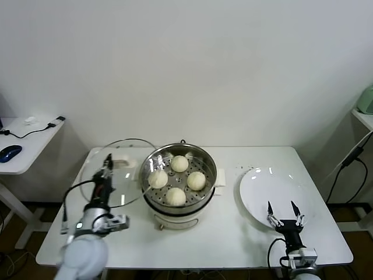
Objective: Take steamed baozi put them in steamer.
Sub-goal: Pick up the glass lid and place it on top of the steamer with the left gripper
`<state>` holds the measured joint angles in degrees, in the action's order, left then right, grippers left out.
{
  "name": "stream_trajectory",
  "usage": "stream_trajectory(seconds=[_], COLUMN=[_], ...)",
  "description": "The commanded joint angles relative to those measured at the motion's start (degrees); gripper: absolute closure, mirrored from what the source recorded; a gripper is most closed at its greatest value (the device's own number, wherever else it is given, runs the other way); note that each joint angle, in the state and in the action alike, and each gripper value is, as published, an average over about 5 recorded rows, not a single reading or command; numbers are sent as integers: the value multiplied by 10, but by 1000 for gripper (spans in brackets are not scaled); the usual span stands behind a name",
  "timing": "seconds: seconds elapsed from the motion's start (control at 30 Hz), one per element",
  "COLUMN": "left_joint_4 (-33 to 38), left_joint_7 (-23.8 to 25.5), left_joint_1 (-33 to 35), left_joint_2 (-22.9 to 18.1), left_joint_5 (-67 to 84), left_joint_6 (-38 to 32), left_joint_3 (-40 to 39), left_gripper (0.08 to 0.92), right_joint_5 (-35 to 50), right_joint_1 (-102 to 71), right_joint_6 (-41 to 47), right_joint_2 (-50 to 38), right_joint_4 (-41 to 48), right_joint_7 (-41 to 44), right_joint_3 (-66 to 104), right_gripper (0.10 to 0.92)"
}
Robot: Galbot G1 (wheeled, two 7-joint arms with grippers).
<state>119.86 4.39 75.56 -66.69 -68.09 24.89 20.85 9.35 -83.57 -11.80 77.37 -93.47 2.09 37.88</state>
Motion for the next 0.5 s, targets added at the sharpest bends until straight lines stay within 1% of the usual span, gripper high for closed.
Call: stream_trajectory(seconds=[0.03,0.17,0.27,0.5], left_joint_4=[53,24,-1,-62], left_joint_7=[67,84,89,84], left_joint_1=[-46,-73,-91,-121], left_joint_2=[-33,-88,-121,-166], left_joint_5=[-83,-137,-166,-198], left_joint_6=[94,116,125,132], left_joint_3=[-126,-183,-211,-247], left_gripper=[867,867,867,867], right_joint_5=[-1,4,7,12], right_joint_1=[-1,-1,-2,-5], right_joint_6=[-12,-17,-20,-31], right_joint_2=[0,0,-1,-3], right_joint_4=[10,13,14,17], right_joint_7=[-2,-5,-7,-15], right_joint_3=[-4,-4,-3,0], right_gripper=[203,202,203,202])
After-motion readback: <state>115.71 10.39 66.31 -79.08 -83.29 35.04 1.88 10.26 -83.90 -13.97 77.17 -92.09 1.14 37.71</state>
